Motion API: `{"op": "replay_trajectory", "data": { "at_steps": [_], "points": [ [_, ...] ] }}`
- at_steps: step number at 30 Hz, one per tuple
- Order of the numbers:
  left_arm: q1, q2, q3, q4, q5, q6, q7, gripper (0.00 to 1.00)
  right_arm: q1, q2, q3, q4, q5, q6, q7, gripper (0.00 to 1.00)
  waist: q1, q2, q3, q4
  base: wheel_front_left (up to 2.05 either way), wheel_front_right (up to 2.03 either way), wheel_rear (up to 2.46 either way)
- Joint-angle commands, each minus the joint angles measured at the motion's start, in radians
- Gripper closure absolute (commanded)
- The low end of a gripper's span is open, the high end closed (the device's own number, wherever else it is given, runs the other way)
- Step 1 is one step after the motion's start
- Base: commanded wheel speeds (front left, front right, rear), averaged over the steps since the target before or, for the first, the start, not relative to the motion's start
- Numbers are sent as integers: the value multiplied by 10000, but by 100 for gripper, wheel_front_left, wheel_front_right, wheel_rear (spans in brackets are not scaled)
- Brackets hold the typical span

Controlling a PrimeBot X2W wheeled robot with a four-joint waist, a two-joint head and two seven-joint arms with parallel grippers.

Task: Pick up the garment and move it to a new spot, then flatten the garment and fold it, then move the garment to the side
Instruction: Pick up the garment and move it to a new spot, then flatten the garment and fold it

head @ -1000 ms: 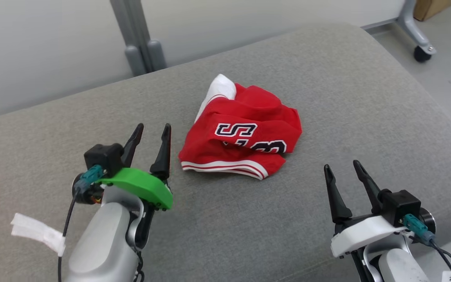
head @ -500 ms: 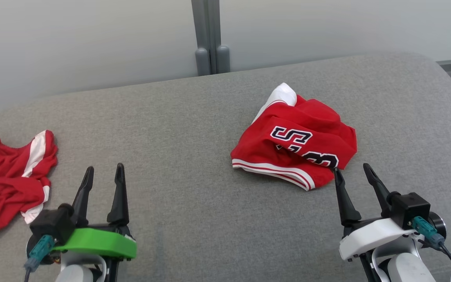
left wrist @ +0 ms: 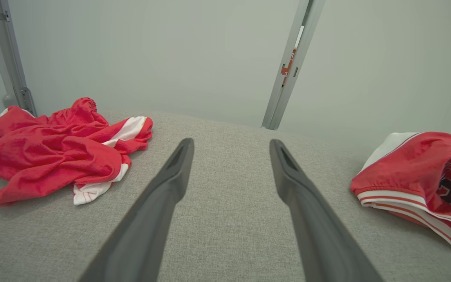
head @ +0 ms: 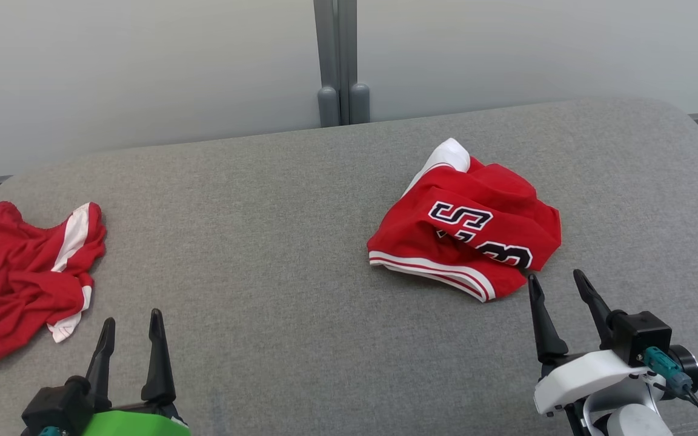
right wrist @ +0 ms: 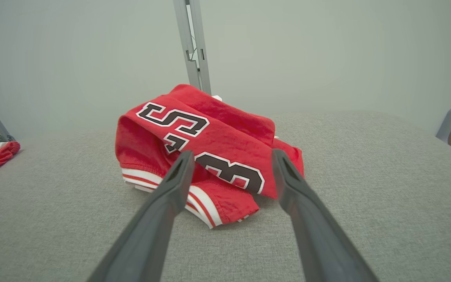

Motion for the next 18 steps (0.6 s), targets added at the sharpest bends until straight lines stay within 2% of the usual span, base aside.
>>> {"op": "replay_trajectory", "data": {
  "at_steps": [1, 11, 18],
  "points": [
    [212, -62, 46, -71, 55, -39, -30, 0, 132, -20, -50, 18, -64, -8, 1, 0, 0, 0, -3, 3, 0, 0, 0],
    [323, -262, 109, -132, 231, -187, -29, 0, 32, -19, 108, 117, -74, -8, 106, 0, 0, 0, 12, 1, 0, 0, 0],
    [-22, -313, -98, 32, 355, -246, -29, 0, -1048, -37, 1121, 1356, -398, -10, 1259, 0, 0, 0, 156, 66, 0, 0, 0]
  ]
}}
